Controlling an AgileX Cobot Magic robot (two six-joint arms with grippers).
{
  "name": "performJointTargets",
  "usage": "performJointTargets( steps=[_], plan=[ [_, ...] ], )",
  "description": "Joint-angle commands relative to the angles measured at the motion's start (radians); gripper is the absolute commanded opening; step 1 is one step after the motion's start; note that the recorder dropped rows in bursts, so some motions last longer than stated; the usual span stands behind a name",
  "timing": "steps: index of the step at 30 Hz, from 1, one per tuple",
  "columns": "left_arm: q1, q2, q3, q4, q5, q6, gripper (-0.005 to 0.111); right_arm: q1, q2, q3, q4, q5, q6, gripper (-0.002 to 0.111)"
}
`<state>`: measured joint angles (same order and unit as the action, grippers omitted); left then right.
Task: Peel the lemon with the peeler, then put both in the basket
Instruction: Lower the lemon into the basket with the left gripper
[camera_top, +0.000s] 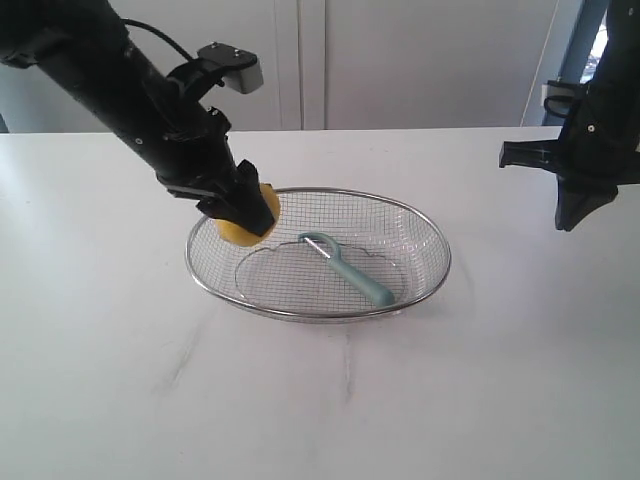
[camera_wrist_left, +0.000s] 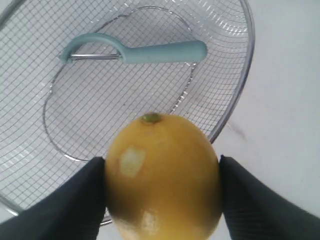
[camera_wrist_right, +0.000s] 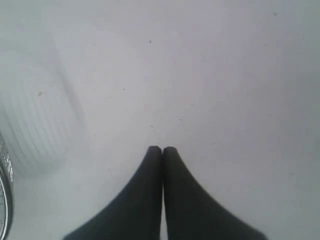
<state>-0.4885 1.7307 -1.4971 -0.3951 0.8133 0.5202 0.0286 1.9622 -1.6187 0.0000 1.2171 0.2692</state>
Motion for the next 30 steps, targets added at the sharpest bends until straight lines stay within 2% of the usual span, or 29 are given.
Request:
performJointTargets(
  steps=[1,6,11,22,30],
  plan=[
    [-0.049,-0.009,-0.064,0.176,0.012,-0.185,0.000,-0.006,-0.012,0.003,0.000,-0.019,0.006,0.000],
    [-0.082,0.011,-0.138,0.310,0.091,-0.326,0.000,-0.006,-0.012,0.003,0.000,-0.055,0.006,0.000],
    [-0.084,0.066,-0.194,0.341,0.165,-0.387,0.000,-0.006,-0.012,0.003,0.000,-0.091,0.006,0.000],
    [-0.084,0.214,-0.320,0.336,0.241,-0.437,0.000,-0.006,-0.012,0.003,0.000,-0.175,0.006,0.000],
    [-0.084,0.313,-0.402,0.265,0.253,-0.464,0.000,-0.006,-0.012,0.003,0.000,-0.224,0.006,0.000]
  ],
)
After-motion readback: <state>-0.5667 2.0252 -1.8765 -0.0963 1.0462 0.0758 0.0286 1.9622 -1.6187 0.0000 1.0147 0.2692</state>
